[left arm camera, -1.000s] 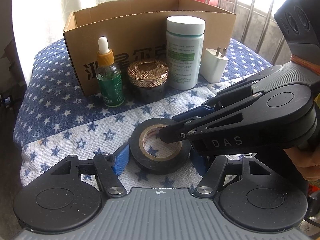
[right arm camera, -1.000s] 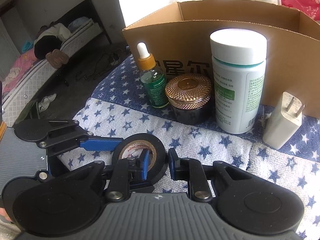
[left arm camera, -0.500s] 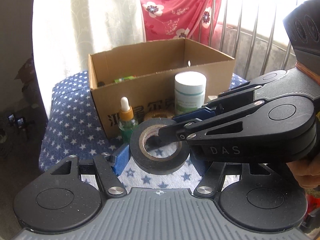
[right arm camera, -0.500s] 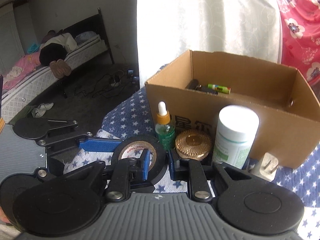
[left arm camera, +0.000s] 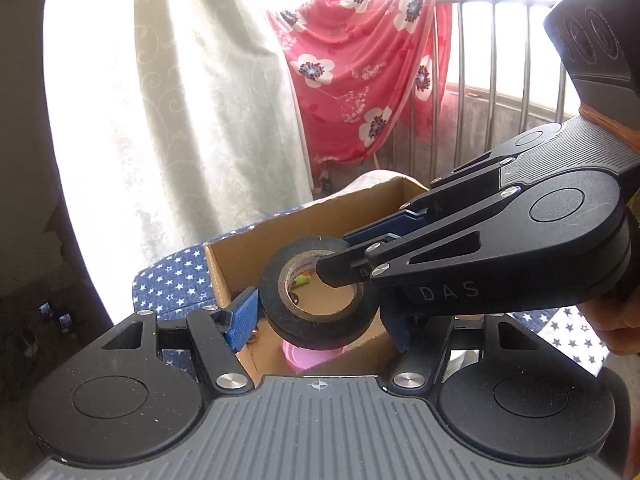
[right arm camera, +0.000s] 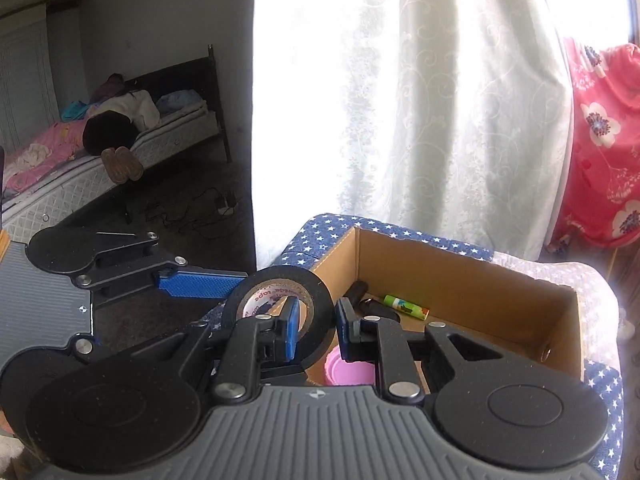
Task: Organize rigid objects
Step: 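Carry the black tape roll into the box and open the right gripper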
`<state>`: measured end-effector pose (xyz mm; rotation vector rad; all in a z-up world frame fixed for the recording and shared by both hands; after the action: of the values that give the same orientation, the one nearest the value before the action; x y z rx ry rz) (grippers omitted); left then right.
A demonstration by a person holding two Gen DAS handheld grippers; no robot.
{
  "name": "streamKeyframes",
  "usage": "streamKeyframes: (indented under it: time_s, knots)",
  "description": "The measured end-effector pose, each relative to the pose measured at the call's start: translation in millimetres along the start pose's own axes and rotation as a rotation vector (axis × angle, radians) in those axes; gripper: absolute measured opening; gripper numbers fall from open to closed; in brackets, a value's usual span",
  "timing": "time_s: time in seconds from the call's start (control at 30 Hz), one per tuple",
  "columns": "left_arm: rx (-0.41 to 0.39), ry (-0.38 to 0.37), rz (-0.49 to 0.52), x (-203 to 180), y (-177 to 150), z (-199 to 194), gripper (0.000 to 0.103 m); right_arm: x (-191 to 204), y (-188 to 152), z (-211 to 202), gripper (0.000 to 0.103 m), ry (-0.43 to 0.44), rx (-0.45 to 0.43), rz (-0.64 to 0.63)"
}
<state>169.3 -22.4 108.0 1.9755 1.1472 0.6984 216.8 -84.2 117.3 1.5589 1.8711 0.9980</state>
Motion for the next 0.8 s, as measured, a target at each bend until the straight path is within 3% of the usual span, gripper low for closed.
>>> streamKeyframes:
  time_s: [0.17, 0.33, 0.57, 0.8]
  knots:
    - [0.149, -0.079, -0.017, 13, 26, 73, 0.065, -59, 15, 53, 0.022, 0.034, 0.129, 0.101]
    - [0.319, -0.13, -0.022, 16, 29, 142, 0.065, -112, 2, 112, 0.021, 0.081, 0.276, 0.222]
    - [0.472, -0.152, -0.017, 17, 16, 194, 0.066, -145, -20, 162, 0.021, 0.096, 0.396, 0.287]
    - [0.554, -0.145, -0.024, 15, 10, 225, 0.066, -155, -28, 189, 0.02, 0.087, 0.454, 0.275]
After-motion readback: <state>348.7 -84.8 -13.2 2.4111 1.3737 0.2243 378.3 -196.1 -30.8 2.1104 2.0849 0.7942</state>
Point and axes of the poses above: each gripper's, at about its wrist camera, not at the fingertips, and z roughly the way its jaws point, x to its left, y to its top, the point moved 3 cm from there along z, roughly the way its jaws point, and after that the axes turned 2 degrees about -y, right-handed, at the moved point
